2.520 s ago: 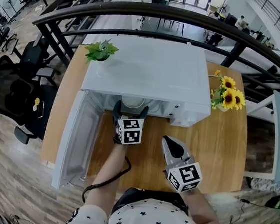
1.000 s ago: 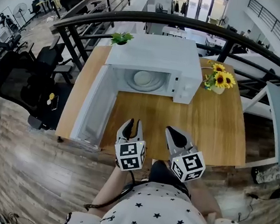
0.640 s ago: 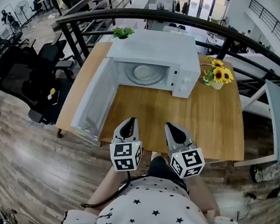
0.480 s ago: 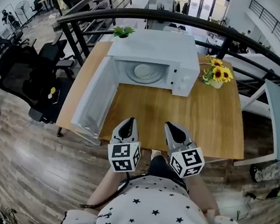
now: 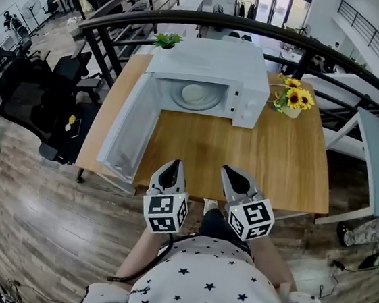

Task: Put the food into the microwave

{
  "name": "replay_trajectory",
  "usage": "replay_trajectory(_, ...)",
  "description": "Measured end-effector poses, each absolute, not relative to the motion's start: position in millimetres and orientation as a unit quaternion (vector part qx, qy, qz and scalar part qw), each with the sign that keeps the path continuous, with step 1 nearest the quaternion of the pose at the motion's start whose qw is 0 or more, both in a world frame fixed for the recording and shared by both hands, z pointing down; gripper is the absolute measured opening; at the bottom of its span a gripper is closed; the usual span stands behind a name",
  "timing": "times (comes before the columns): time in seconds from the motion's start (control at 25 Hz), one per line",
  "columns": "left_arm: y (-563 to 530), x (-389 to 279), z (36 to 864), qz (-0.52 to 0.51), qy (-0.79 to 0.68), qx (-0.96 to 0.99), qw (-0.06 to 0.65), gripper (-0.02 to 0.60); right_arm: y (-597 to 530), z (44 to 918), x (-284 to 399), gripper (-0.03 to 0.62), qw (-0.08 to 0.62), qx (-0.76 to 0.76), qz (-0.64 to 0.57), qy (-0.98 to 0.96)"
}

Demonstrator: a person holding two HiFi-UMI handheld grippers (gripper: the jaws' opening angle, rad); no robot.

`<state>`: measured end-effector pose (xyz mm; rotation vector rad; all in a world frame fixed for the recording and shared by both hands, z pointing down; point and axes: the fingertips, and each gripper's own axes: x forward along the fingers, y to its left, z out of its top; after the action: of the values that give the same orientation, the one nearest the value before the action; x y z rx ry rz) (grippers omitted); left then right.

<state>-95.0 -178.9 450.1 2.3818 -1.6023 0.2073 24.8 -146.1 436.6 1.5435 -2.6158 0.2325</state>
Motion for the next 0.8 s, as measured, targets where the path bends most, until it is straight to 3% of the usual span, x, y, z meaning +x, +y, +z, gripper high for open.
replay_trajectory(0.8, -179.4, -93.6, 454.5, 0.076, -0.548, 0.822, 0.134, 0.009, -148.3, 435.9, 26.6, 0.005, 0.042, 0.510, 0.083, -0.855)
